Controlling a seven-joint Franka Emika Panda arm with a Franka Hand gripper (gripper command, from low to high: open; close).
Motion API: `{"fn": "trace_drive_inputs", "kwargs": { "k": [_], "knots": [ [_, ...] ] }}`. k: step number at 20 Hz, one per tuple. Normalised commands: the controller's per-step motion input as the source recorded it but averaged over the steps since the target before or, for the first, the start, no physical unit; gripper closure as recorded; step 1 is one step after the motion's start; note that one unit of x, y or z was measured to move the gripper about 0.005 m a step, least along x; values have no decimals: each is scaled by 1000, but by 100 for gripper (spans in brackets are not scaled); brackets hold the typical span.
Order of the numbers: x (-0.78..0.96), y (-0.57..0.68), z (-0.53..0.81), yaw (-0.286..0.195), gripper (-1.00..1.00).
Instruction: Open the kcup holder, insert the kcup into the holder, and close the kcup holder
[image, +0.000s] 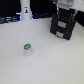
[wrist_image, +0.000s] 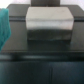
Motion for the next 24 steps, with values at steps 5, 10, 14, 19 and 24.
{"fn": "trace_drive_inputs", "kwargs": {
  "k": [5, 10, 14, 19, 24],
  "knots": [
    [-344, 60, -414, -22, -100],
    [-376, 2, -384, -16, -100],
    [-299, 15, -297, -20, 100],
    [-41, 3, -17, -9, 100],
    [58, -10, 2, -7, 100]
  ]
}}
